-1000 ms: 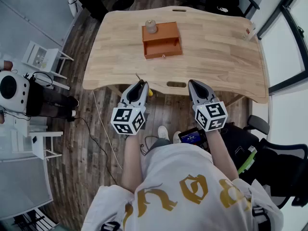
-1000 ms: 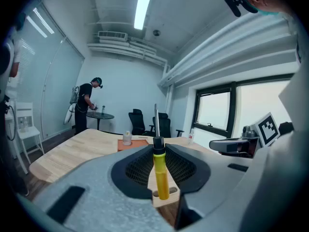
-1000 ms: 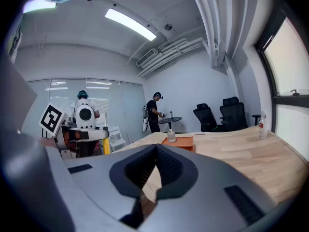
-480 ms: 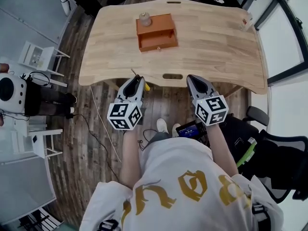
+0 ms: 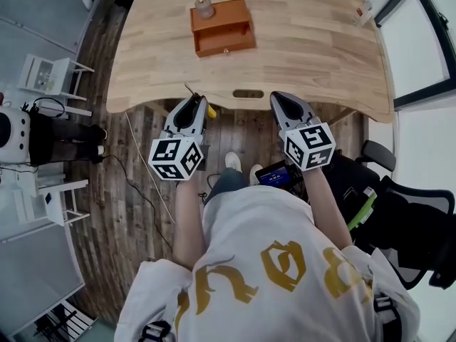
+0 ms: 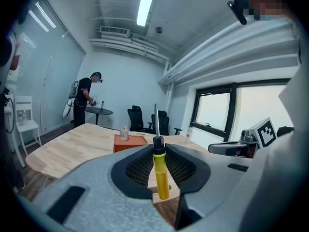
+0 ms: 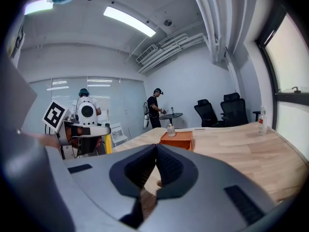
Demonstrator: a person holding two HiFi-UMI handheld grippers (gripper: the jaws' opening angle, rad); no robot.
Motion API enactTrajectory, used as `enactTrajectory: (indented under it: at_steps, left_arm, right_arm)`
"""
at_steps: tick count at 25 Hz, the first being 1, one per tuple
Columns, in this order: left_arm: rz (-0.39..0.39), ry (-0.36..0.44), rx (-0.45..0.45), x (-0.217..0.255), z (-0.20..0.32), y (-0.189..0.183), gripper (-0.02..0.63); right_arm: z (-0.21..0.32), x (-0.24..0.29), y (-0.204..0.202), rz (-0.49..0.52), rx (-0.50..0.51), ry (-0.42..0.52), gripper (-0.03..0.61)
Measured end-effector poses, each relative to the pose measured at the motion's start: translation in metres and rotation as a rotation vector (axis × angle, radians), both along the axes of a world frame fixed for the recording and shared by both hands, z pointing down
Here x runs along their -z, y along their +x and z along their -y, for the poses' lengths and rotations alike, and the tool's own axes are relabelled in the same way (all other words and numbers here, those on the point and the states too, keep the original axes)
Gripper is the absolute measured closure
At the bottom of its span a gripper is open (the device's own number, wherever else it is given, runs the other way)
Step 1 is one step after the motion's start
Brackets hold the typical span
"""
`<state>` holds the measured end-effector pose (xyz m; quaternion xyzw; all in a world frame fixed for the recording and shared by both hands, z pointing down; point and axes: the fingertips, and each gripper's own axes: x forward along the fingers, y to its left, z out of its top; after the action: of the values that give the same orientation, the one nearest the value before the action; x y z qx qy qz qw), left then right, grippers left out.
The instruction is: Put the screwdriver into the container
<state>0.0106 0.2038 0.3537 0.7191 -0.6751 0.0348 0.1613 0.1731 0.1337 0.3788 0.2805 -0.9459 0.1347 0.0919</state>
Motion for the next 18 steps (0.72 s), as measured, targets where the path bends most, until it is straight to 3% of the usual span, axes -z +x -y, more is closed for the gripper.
enactTrajectory:
  at_steps: [10, 18]
  left_arm:
    - [-0.020, -0.005, -0.004, -0.014, 0.035, -0.027, 0.537]
    - [-0.030, -0.015, -0.057, -0.024, 0.111, -0.067, 0.537]
  right_arm:
    - [0.037, -0.014, -0.023, -0.025, -0.018, -0.001, 0.568]
    - [0.099, -0.032, -0.061, -0.064, -0.050, -0.037, 0.568]
